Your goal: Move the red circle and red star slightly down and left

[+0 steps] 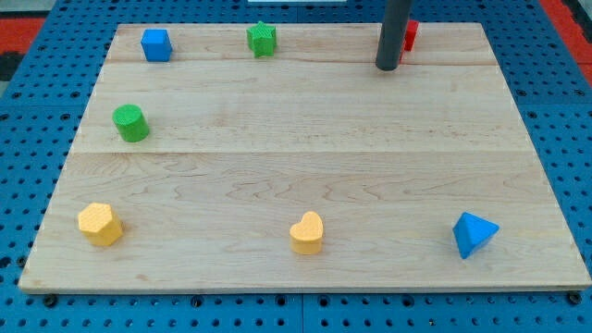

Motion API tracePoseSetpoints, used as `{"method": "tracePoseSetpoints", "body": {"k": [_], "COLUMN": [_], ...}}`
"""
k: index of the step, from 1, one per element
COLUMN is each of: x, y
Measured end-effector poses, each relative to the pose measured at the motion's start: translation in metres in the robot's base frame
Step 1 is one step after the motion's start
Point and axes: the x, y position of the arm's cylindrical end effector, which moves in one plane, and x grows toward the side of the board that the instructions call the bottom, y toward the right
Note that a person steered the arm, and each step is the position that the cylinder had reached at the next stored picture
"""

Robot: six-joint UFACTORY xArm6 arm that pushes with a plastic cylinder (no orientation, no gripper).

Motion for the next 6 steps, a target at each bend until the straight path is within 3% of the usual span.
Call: {"method": "tracePoseSetpoints", "body": {"k": [1, 3, 4, 5, 6], "x": [-0.011, 0.021, -0.007, -0.087, -0.088], "y": [0.000, 0.004, 0.085, 0.135, 0.129]}}
